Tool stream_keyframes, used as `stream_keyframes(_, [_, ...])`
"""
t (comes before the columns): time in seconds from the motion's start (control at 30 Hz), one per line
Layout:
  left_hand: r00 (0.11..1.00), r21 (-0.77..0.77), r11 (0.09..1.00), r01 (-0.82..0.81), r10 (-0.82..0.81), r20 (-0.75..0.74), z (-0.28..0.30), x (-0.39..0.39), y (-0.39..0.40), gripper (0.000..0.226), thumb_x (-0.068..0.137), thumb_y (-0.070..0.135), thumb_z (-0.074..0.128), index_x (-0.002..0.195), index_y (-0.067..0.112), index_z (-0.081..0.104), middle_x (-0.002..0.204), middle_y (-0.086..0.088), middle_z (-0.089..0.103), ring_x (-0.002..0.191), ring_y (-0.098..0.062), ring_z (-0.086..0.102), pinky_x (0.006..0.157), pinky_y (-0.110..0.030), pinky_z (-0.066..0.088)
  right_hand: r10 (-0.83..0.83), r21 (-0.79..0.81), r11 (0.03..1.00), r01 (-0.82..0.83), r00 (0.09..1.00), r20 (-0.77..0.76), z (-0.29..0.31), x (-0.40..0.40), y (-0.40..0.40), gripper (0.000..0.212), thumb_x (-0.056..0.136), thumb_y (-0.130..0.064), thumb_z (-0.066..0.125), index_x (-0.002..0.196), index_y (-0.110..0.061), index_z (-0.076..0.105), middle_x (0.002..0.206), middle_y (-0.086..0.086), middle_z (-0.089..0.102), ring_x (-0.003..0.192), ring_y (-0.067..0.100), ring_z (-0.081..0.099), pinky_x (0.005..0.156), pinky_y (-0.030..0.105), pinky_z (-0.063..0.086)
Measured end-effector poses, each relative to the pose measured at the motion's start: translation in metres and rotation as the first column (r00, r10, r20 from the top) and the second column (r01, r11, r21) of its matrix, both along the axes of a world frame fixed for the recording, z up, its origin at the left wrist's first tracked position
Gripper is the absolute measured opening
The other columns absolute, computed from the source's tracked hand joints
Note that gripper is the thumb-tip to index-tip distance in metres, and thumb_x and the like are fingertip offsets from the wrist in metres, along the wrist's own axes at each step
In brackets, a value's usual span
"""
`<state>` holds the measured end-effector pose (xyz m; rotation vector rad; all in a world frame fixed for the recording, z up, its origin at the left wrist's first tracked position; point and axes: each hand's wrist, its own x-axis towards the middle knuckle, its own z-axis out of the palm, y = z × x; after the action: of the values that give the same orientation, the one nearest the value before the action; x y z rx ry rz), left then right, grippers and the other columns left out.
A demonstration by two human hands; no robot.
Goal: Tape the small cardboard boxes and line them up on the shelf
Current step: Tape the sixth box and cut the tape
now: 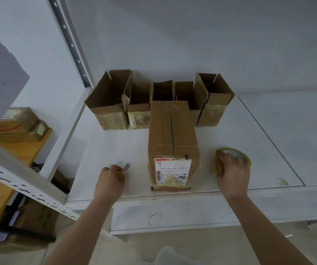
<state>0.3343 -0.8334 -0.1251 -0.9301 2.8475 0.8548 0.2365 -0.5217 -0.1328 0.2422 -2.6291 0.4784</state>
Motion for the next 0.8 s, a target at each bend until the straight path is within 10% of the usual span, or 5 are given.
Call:
stream_keyframes(0.2, [0.992,-0.096,0.995,0.031,-0.042,-0.116,0.009,-0.002,0.006,0.047,0.094,0.036,0.06,0.135,0.013,0.052,0.132,-0.013,0.051,0.122,-0.03,0.046,0.099,-0.035,0.039,-0.09,-0.004,0.995,0.097,0.939,0.332,0.014,-0.004,0.0,0.039,0.096,-0.023,0.054,0.132,-0.006,0.053,0.116,0.018,0.066,0.112,0.037,0.057,0.098,0.045,0.039])
stream_keyframes(0.33, [0.763,0.028,0.981,0.192,-0.131,-0.633,0.081,-0.015,0.026,0.039,0.094,0.048,0.049,0.125,0.027,0.062,0.127,0.01,0.057,0.099,0.022,0.051,0.072,0.003,0.039,0.12,-0.32,0.94,-0.114,0.993,-0.002,0.092,-0.003,-0.018,0.046,0.1,-0.038,0.043,0.132,-0.008,0.056,0.125,0.007,0.063,0.118,0.026,0.054,0.098,0.037,0.042])
stream_keyframes(0.4, [0.619,-0.033,0.912,0.409,-0.304,-0.724,0.112,-0.019,0.04,0.042,0.097,0.052,0.045,0.126,0.029,0.064,0.131,0.015,0.059,0.118,0.017,0.047,0.088,-0.002,0.041,0.362,-0.312,0.863,-0.398,0.917,-0.169,0.126,0.007,-0.035,0.048,0.101,-0.04,0.035,0.132,-0.011,0.057,0.124,-0.006,0.06,0.118,0.005,0.049,0.096,0.02,0.039])
stream_keyframes(0.57, [0.612,-0.025,0.717,0.697,-0.612,-0.501,0.125,-0.012,0.061,0.057,0.087,0.046,0.059,0.137,0.019,0.052,0.146,0.0,0.047,0.145,-0.009,0.026,0.119,-0.037,0.027,0.623,-0.122,0.78,-0.613,0.745,0.237,0.131,0.031,-0.061,0.067,0.095,-0.058,0.026,0.147,-0.016,0.038,0.155,0.0,0.034,0.147,0.011,0.02,0.118,0.038,0.025])
stream_keyframes(0.8, [0.625,-0.042,0.724,0.688,-0.621,-0.472,0.116,-0.01,0.056,0.061,0.082,0.021,0.074,0.138,0.021,0.049,0.149,0.001,0.042,0.147,-0.009,0.019,0.12,-0.023,0.02,0.658,-0.062,0.738,-0.672,0.696,0.288,0.12,0.028,-0.057,0.085,0.079,-0.058,0.041,0.149,-0.013,0.029,0.159,0.002,0.023,0.149,0.014,0.007,0.121,0.037,0.019])
